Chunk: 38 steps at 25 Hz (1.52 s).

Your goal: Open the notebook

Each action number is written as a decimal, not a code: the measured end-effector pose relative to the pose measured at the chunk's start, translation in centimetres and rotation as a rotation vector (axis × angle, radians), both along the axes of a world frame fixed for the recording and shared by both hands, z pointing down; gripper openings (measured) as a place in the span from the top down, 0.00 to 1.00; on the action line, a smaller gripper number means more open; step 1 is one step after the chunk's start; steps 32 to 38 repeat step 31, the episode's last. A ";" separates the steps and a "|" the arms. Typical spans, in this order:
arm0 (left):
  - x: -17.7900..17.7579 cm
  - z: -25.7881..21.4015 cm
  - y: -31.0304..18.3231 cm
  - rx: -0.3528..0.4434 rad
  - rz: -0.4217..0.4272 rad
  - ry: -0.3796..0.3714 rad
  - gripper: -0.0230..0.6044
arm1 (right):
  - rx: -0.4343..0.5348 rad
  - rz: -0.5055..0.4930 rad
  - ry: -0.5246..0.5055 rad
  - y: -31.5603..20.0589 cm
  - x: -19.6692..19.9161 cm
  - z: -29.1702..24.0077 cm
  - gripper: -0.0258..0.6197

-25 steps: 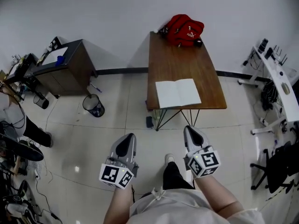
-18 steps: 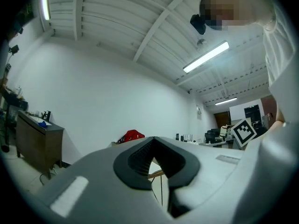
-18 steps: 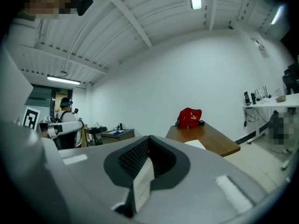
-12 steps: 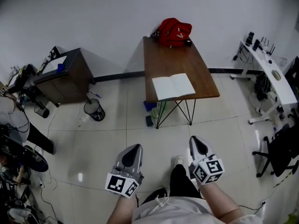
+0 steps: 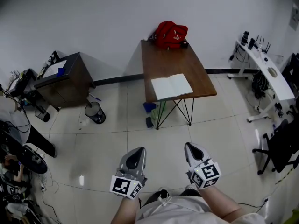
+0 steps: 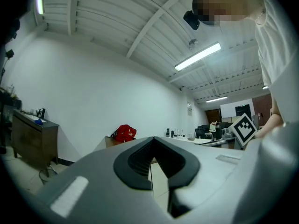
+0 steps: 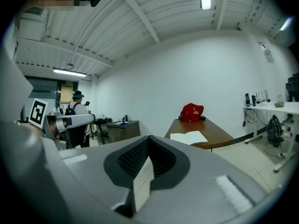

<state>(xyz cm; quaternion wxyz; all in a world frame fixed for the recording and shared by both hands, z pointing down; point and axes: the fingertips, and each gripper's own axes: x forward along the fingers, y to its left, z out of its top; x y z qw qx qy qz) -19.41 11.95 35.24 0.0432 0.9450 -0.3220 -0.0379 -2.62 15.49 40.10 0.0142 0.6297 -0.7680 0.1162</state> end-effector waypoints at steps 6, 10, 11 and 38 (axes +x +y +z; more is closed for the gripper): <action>0.9 0.6 0.3 -0.010 0.014 -0.004 0.96 | 0.003 -0.032 0.020 0.2 -0.5 -0.2 0.95; 1.5 0.8 0.7 -0.011 0.017 -0.005 0.96 | 0.024 -0.048 0.032 0.2 -0.5 -0.6 0.95; 1.7 0.9 0.8 -0.009 0.019 -0.006 0.96 | 0.027 -0.048 0.029 0.2 -0.3 -0.6 0.95; 2.7 -0.2 -0.3 0.006 0.060 0.006 0.96 | 0.085 -0.054 0.037 -0.5 0.3 -2.5 0.95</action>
